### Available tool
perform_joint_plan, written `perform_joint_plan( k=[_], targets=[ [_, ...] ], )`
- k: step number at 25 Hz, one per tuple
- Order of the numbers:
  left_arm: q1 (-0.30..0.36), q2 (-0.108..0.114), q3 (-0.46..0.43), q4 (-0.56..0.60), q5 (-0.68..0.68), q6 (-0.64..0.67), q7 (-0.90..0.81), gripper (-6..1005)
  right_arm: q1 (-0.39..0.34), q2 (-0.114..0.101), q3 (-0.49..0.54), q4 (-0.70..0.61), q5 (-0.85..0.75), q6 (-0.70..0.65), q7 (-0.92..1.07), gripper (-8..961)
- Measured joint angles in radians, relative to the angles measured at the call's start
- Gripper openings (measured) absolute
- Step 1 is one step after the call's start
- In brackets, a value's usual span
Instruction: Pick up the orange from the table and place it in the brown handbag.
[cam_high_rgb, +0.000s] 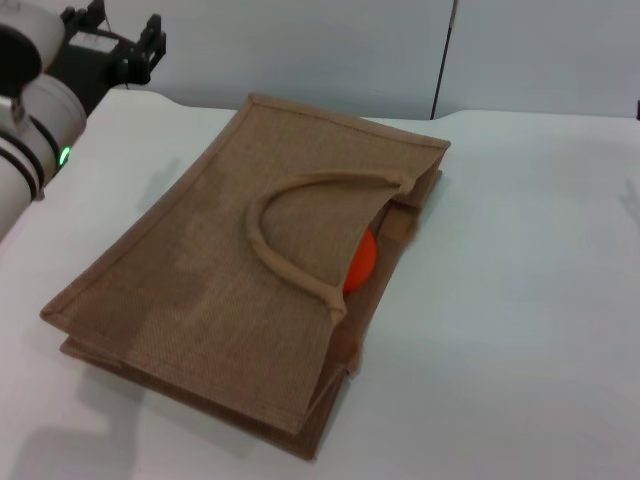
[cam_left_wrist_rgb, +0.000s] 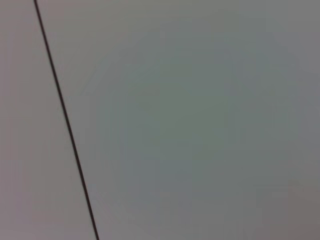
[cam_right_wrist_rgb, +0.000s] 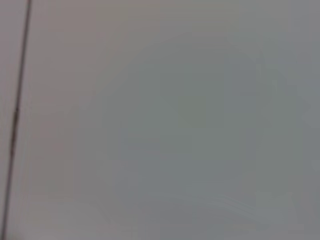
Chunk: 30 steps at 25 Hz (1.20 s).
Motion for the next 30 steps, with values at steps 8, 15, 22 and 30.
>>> perform_joint_plan(
  k=[8, 15, 22, 30],
  targets=[
    [-0.022, 0.002, 0.045, -0.111, -0.023, 0.103, -0.039, 648, 0.025, -0.007, -0.087, -0.039, -0.008, -0.158, 0.203, 895],
    [-0.027, 0.003, 0.048, -0.115, -0.023, 0.104, -0.042, 648, 0.053, -0.027, -0.037, 0.009, -0.003, -0.044, 0.343, 894],
    [-0.038, 0.005, 0.049, -0.116, -0.023, 0.102, -0.048, 648, 0.138, -0.010, 0.168, 0.005, 0.074, 0.276, 0.265, 893],
    [-0.062, 0.003, 0.050, -0.143, -0.023, 0.097, -0.049, 649, 0.119, -0.005, 0.287, -0.182, 0.711, 0.558, -0.491, 886]
  ],
)
